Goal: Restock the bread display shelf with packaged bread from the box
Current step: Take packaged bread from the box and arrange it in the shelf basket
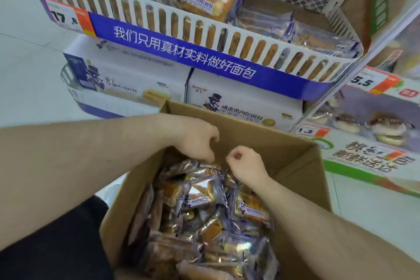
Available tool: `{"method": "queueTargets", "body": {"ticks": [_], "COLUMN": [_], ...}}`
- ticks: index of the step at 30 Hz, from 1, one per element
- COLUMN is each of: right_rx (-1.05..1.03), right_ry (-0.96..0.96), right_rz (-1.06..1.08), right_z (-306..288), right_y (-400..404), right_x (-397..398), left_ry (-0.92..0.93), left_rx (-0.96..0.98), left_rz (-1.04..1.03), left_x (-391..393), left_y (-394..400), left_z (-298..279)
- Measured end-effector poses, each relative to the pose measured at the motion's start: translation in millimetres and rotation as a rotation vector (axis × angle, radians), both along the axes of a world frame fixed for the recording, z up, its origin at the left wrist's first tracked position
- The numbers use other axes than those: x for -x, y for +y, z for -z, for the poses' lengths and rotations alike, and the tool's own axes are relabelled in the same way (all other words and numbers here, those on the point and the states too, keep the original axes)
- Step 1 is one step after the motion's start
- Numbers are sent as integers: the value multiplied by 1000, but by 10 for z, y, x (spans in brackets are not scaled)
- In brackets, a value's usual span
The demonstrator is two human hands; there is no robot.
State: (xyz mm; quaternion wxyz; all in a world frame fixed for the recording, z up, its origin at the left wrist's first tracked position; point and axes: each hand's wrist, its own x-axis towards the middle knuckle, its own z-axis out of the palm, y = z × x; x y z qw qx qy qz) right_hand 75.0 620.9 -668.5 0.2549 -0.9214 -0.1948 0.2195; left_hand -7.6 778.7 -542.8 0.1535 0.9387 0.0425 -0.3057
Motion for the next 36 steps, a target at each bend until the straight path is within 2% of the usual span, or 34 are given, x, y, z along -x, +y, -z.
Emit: {"method": "queueTargets", "body": {"ticks": [4,8,11,15,18,22,25,28,31,34,36], "right_rx": [219,210,191,206,165,153,-18,-252,-398,-286,8], "right_ry": [291,497,592,607,585,494,623,840,980,1030,974], "right_rz": [40,255,332,333,278,189,160,144,146,31,-151], "right_z": [670,1048,1204,1356,1259,788,322,-53,-286,-370,-347], "right_y": [-76,6,142,239,163,-42,-217,-338,-437,-577,-647], "right_x": [97,218,316,439,382,170,77,87,179,273,317], "left_ry": [87,189,254,273,293,246,208,218,176,173,154], "left_rx": [18,64,83,94,104,111,96,85,276,431,403], "left_rz": [9,10,2,-29,-11,-62,-100,-91,-179,-250,-214], "left_x": [-31,-65,-74,-54,-37,17,69,112,152,211,227], "left_y": [106,184,243,269,254,158,96,112,171,231,258], "left_z": [169,310,404,479,514,610,660,650,616,519,465]}}
